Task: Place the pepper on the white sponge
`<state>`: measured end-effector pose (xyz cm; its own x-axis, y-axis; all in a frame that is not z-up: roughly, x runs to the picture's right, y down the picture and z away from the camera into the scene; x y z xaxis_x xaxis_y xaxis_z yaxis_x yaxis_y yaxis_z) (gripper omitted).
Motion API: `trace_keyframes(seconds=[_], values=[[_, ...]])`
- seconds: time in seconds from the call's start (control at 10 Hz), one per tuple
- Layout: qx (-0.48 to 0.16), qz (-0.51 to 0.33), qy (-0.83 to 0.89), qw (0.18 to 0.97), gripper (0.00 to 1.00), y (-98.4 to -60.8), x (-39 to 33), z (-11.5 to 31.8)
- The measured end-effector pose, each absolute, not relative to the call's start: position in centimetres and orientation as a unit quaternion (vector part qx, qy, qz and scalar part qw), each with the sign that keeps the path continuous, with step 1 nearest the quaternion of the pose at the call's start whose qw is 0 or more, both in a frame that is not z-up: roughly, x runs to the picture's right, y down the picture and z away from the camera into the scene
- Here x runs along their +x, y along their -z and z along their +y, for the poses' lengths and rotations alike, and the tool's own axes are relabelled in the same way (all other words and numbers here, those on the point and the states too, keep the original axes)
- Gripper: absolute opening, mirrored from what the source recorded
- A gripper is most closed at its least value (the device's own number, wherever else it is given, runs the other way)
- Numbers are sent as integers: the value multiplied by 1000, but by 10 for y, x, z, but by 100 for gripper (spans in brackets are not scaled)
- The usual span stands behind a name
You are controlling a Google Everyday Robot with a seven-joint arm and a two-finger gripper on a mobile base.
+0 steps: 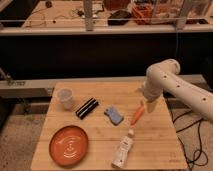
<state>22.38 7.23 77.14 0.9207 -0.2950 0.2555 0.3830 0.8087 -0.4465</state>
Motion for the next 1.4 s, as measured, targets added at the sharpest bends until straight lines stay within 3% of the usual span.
trace_keyframes(seconds=[1.4], values=[[-263, -101, 213, 935, 80, -786, 230, 90]])
